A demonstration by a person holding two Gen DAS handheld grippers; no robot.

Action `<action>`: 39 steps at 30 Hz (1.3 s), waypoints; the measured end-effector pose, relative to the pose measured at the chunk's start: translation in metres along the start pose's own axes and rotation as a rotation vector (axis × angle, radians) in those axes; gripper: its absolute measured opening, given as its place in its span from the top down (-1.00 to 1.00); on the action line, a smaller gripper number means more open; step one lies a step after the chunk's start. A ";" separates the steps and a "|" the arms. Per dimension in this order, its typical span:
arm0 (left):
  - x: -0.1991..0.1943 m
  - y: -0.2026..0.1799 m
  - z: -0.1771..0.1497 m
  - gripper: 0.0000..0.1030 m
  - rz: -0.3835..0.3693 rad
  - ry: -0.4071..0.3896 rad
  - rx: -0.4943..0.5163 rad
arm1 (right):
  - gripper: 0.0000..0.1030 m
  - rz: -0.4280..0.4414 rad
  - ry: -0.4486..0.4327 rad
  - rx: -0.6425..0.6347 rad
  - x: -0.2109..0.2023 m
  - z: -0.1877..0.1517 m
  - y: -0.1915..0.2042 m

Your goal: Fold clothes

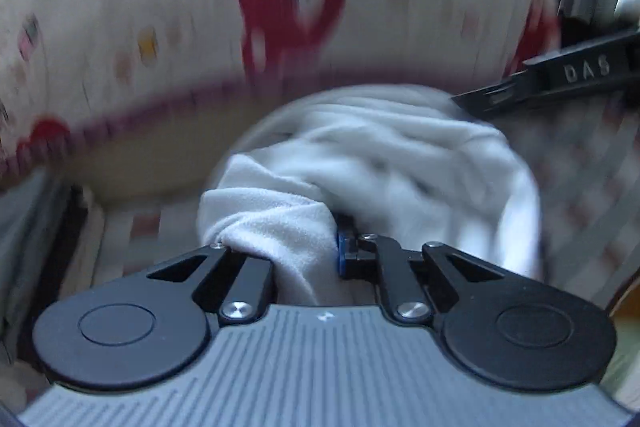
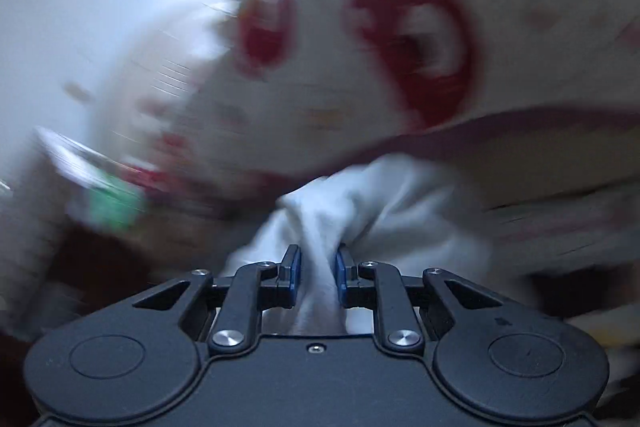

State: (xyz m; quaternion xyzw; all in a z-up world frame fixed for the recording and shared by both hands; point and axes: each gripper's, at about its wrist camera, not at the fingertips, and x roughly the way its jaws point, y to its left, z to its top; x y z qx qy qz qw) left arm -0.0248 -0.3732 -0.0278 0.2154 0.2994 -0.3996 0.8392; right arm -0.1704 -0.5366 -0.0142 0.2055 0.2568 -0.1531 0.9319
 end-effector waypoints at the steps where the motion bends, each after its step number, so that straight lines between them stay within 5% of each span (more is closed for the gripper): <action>1: 0.022 -0.006 -0.014 0.84 0.024 0.063 0.033 | 0.80 -0.159 0.013 -0.102 0.012 -0.014 -0.003; 2: 0.039 -0.011 -0.029 0.84 0.036 0.111 0.064 | 0.85 -0.207 0.044 -0.125 0.021 -0.026 -0.011; 5: 0.065 -0.009 -0.059 0.85 -0.007 0.183 0.050 | 1.00 -0.140 0.135 0.000 0.034 -0.042 -0.048; 11: 0.063 0.007 -0.074 0.84 -0.063 0.130 0.000 | 0.77 -0.080 0.198 0.049 0.045 -0.047 -0.057; 15: 0.073 0.016 -0.081 0.82 -0.129 0.136 -0.059 | -0.03 -0.081 0.253 -0.031 0.063 -0.058 -0.046; 22: 0.108 0.023 -0.084 0.77 -0.179 0.239 -0.114 | -0.04 -0.080 0.338 -0.103 0.094 -0.076 -0.038; 35: 0.088 0.046 -0.086 0.68 -0.346 0.187 -0.231 | -0.04 -0.090 0.389 -0.100 0.129 -0.095 -0.052; 39: 0.087 0.049 -0.084 0.47 -0.389 0.161 -0.279 | -0.04 -0.125 0.398 -0.033 0.148 -0.106 -0.066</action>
